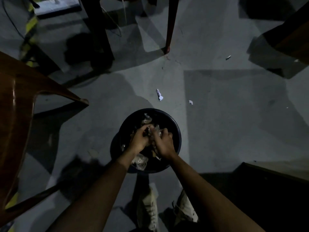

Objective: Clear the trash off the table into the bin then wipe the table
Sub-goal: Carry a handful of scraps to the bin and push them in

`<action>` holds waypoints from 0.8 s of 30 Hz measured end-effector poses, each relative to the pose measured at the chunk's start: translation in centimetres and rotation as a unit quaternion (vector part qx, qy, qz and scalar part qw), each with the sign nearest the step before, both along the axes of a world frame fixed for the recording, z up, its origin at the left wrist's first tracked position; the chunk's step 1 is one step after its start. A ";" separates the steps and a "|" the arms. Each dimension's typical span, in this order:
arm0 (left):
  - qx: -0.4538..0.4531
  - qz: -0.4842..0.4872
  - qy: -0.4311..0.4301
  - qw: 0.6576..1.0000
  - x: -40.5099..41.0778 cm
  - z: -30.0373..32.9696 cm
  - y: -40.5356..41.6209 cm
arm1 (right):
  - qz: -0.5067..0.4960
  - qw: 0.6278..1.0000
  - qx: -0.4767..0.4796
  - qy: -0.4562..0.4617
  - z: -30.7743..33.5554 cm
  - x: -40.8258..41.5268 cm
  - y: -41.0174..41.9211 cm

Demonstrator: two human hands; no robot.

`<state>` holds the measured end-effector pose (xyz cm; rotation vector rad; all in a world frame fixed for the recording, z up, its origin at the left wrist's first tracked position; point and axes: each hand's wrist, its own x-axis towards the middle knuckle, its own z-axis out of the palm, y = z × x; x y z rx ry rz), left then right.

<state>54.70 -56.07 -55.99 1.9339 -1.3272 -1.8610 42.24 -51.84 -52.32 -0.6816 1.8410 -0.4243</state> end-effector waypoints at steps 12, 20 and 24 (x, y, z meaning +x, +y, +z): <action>0.022 0.056 -0.034 0.998 -1.1 6.1 -1.5 | -0.034 0.996 -0.070 0.046 3.2 -2.0 -0.3; -0.065 -0.117 -0.106 0.985 -0.3 5.6 -0.4 | 0.055 0.990 -0.096 0.082 4.9 -3.5 1.3; -0.044 -0.058 -0.067 0.995 0.2 5.0 -0.6 | 0.148 0.975 -0.122 0.110 5.0 -3.2 2.5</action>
